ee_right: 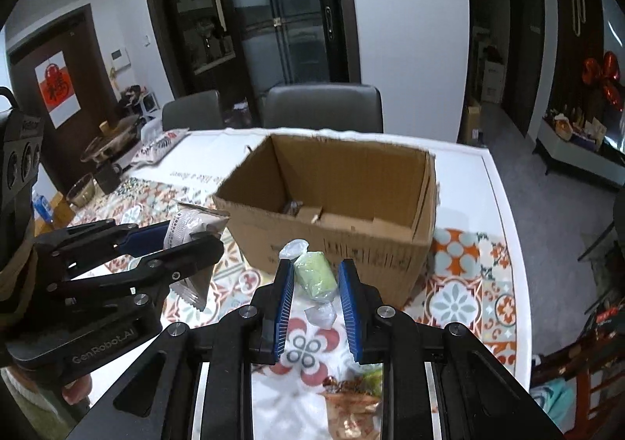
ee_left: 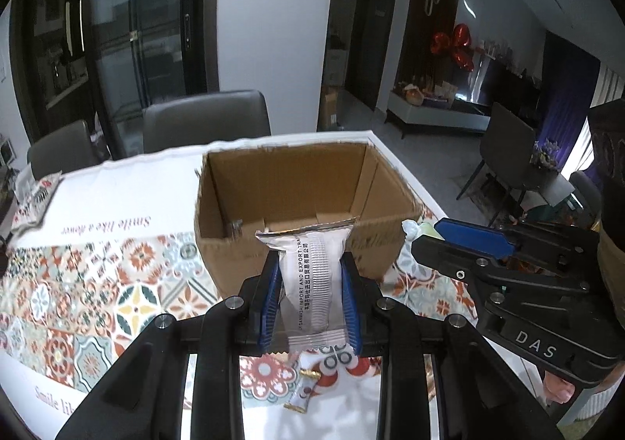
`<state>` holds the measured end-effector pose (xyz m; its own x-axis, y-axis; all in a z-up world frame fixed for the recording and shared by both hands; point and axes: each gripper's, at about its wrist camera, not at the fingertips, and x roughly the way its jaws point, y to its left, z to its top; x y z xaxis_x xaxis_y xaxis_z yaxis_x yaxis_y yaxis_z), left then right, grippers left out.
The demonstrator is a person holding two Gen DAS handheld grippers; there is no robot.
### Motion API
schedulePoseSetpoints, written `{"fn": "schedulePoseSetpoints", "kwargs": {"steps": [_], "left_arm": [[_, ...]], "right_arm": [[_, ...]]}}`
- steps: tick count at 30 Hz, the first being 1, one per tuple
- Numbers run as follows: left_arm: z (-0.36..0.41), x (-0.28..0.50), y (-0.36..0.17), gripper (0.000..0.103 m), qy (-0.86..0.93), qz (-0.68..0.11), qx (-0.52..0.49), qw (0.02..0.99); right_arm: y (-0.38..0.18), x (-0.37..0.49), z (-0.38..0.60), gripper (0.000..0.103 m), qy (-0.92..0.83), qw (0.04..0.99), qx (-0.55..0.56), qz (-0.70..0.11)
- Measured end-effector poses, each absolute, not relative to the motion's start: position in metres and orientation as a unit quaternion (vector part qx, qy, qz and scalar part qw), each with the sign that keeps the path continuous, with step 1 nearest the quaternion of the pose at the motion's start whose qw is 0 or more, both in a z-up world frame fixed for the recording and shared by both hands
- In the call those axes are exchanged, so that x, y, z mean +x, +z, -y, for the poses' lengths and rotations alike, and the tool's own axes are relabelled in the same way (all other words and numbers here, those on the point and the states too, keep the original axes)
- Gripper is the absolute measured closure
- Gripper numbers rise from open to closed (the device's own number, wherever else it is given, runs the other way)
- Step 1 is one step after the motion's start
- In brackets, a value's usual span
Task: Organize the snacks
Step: 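Carry the white packet and green candy into the box and release both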
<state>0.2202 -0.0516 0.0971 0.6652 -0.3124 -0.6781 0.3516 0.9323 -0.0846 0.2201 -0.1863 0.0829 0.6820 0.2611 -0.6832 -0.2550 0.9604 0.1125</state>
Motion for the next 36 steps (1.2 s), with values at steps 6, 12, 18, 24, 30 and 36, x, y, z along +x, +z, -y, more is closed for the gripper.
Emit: {"fn": "schedulePoseSetpoints", "kwargs": {"steps": [6,12,18,24,30,36], "left_arm": [[0.052,0.239,0.112,0.074,-0.176,-0.356,0.037,0.917],[0.054,0.265,0.113,0.074,-0.167,-0.357,0.041,0.918],[0.058,0.295,0.108,0.074,-0.165,-0.365,0.044,0.915],[0.064,0.325,0.101,0.071,-0.158,-0.379,0.045,0.911],[0.06,0.318,0.101,0.052,-0.118,-0.369,0.061,0.92],[0.056,0.287,0.096,0.052,-0.119,-0.366,0.066,0.92]], "right_arm": [[0.1,0.235,0.187,0.078,0.14,0.923,-0.002,-0.359],[0.104,0.262,0.191,0.078,0.137,0.921,-0.005,-0.364],[0.098,0.288,0.191,0.078,0.135,0.918,-0.011,-0.373],[0.095,0.312,0.195,0.078,0.131,0.917,-0.006,-0.377],[0.092,0.321,0.201,0.061,0.103,0.921,-0.01,-0.376],[0.084,0.299,0.202,0.061,0.109,0.916,-0.007,-0.385]]}}
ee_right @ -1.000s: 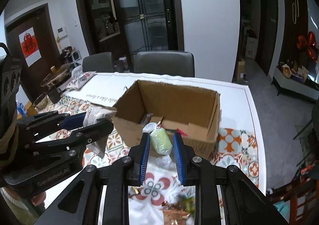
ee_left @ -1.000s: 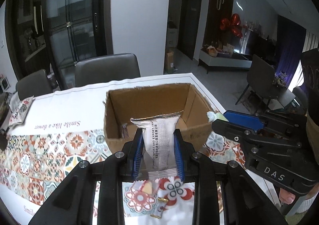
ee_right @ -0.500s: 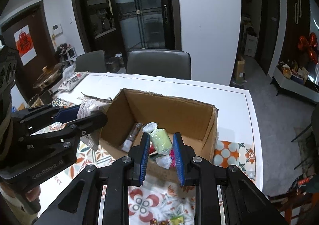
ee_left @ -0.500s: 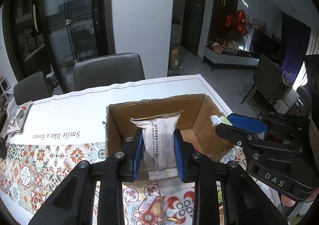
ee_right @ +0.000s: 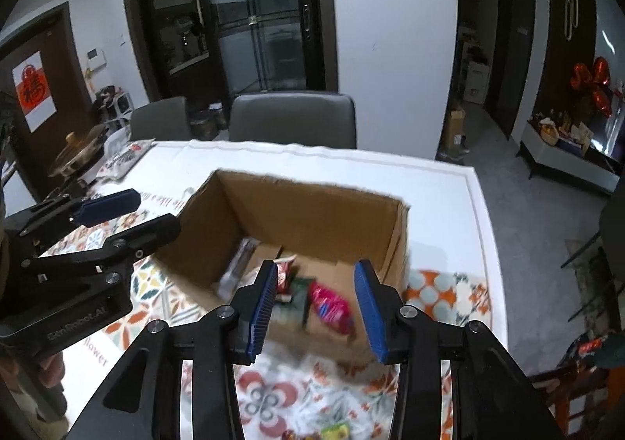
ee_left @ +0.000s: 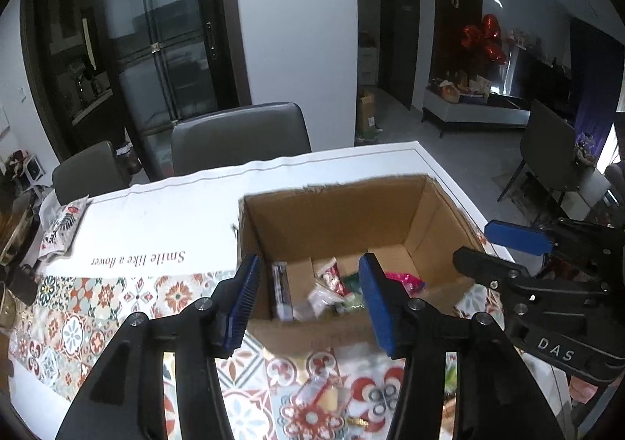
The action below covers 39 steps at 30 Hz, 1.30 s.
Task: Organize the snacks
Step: 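Carry the white packet and green candy into the box and release both, then move both tools back down toward the remaining snacks on the table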
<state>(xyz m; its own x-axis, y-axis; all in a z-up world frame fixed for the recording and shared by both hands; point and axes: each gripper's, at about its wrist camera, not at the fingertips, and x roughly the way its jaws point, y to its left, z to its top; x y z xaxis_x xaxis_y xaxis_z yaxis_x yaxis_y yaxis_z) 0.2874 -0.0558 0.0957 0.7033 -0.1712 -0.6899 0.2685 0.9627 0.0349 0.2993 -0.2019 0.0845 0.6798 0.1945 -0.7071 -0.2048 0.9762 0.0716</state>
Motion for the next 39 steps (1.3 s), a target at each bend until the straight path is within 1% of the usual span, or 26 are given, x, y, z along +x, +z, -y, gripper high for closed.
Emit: {"fn": "schedulePoseSetpoints", "kwargs": {"steps": [9,17,21,39], "left_arm": [[0.047,0.241,0.082,0.052,-0.127,-0.369,0.051,0.919],[0.045,0.205,0.075,0.052,-0.127,-0.366,0.052,0.92],[0.045,0.191,0.066,0.05,-0.132,-0.374,0.047,0.917],[0.047,0.17,-0.014,0.05,-0.127,-0.456,0.042,0.88]], "right_arm": [[0.071,0.251,0.193,0.061,0.132,0.913,-0.007,-0.387],[0.061,0.215,0.188,0.061,0.129,0.914,-0.03,-0.383],[0.054,0.201,0.189,0.061,0.127,0.912,-0.034,-0.388],[-0.019,0.188,0.196,0.061,0.117,0.876,-0.017,-0.468]]}}
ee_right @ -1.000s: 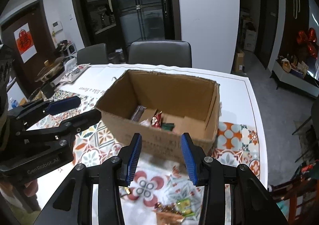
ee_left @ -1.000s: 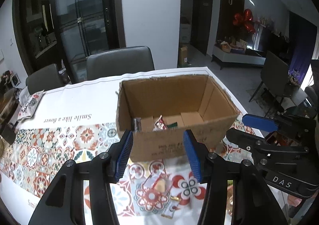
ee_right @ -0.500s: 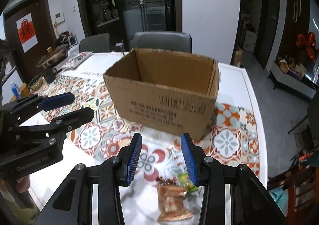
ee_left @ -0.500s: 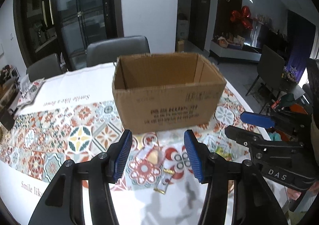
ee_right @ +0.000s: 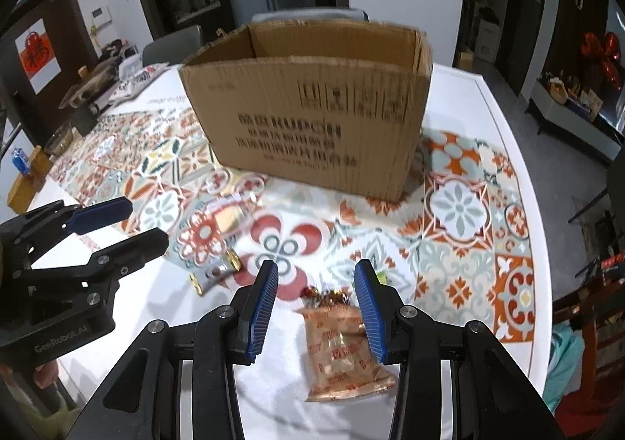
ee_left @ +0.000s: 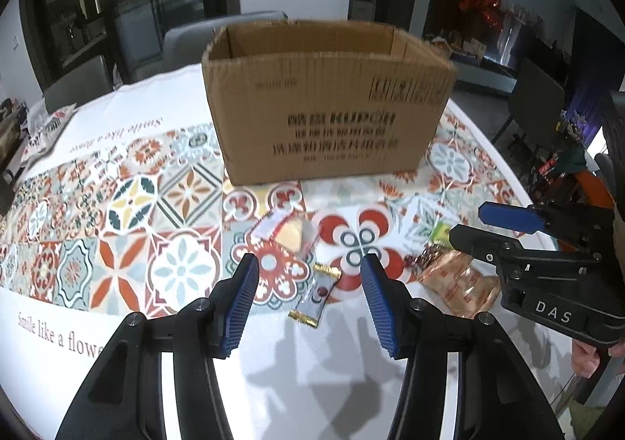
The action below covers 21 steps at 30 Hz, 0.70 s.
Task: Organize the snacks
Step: 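Move both tools back down toward the remaining snacks on the table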
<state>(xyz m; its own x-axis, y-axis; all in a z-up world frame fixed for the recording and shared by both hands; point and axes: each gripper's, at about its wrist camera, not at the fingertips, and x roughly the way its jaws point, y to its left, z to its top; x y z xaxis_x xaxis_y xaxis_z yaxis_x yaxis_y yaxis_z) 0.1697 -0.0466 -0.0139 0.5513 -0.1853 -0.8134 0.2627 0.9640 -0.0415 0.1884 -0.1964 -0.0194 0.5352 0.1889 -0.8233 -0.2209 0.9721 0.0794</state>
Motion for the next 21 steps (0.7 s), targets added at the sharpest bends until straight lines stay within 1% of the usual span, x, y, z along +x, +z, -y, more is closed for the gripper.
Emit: {"fn": "schedulePoseSetpoints", "kwargs": {"steps": [11,21], "left_arm": [[0.05,0.172,-0.051,0.05,-0.131,-0.496,0.045,0.857],[0.052,0.184,-0.077,0.05,-0.143,-0.523,0.043,0.839]], "right_arm": [[-0.063,0.198,0.198,0.061,0.128,0.84,-0.009,-0.527],[-0.083,0.208,0.201,0.061,0.122,0.826,-0.008,-0.55]]}}
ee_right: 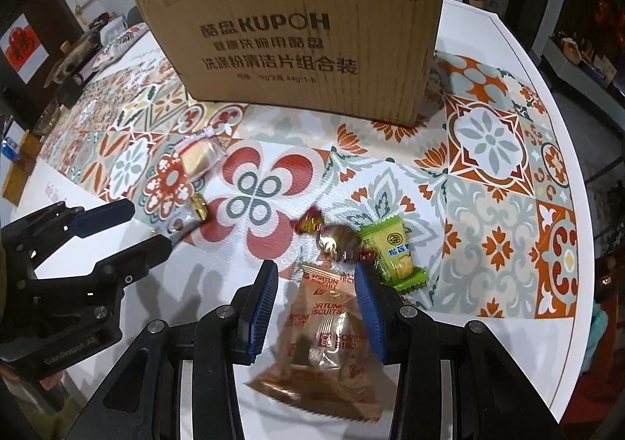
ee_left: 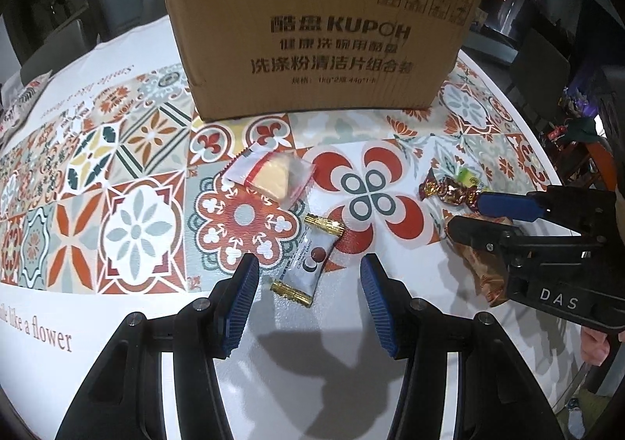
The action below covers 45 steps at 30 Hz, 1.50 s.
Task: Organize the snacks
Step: 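Move both tools back down toward the remaining snacks on the table, then grasp the gold-ended bar with left tool while right tool grasps the wrapped chocolate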
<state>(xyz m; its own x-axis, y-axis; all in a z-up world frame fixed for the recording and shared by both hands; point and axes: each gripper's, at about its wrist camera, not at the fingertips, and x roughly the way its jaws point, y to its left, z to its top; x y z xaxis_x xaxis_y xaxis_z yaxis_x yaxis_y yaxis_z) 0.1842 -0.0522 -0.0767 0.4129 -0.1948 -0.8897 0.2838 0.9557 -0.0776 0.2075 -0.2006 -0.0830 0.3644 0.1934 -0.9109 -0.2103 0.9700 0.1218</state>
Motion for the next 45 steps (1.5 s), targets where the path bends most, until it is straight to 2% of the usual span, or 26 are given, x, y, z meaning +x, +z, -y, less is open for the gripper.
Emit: {"fn": "schedulePoseSetpoints", "kwargs": {"steps": [8,14,16,17,19,21,23,27,32,34,35,37,45], "left_arm": [[0.052,0.195,-0.09,0.051,-0.142,-0.537,0.039,0.831],[0.055,0.199,-0.096,0.068,-0.141,-0.543,0.036,0.827],[0.055,0.2,-0.095,0.08,-0.142,-0.542,0.038,0.827],[0.055,0.201,-0.095,0.081,-0.143,-0.543,0.035,0.827],[0.054,0.202,-0.095,0.083,-0.145,-0.544,0.029,0.826],[0.055,0.203,-0.095,0.084,-0.145,-0.544,0.025,0.826],[0.055,0.203,-0.094,0.084,-0.144,-0.542,0.025,0.828],[0.056,0.201,-0.089,0.084,-0.147,-0.536,0.025,0.831],[0.059,0.2,-0.081,0.084,-0.151,-0.527,0.023,0.836],[0.062,0.199,-0.077,0.084,-0.154,-0.522,0.022,0.839],[0.063,0.2,-0.075,0.084,-0.155,-0.519,0.021,0.84],[0.066,0.201,-0.073,0.084,-0.156,-0.517,0.017,0.841],[0.066,0.21,-0.067,0.084,-0.147,-0.513,0.006,0.845]], "right_arm": [[-0.089,0.22,0.197,0.061,0.123,0.823,-0.014,-0.554],[-0.093,0.229,0.196,0.061,0.127,0.82,-0.004,-0.558],[-0.094,0.231,0.196,0.062,0.129,0.82,0.001,-0.558],[-0.095,0.232,0.196,0.063,0.129,0.82,0.003,-0.558],[-0.096,0.234,0.196,0.075,0.129,0.819,0.009,-0.559],[-0.098,0.235,0.196,0.077,0.132,0.816,0.014,-0.562],[-0.099,0.234,0.197,0.086,0.131,0.818,0.015,-0.559],[-0.1,0.229,0.197,0.094,0.14,0.818,0.019,-0.558],[-0.094,0.221,0.198,0.093,0.145,0.821,0.028,-0.551],[-0.089,0.219,0.2,0.09,0.142,0.826,0.024,-0.545],[-0.086,0.219,0.201,0.086,0.141,0.828,0.023,-0.542],[-0.081,0.221,0.202,0.07,0.144,0.832,0.019,-0.536],[-0.085,0.243,0.202,0.069,0.145,0.828,-0.014,-0.542]]}}
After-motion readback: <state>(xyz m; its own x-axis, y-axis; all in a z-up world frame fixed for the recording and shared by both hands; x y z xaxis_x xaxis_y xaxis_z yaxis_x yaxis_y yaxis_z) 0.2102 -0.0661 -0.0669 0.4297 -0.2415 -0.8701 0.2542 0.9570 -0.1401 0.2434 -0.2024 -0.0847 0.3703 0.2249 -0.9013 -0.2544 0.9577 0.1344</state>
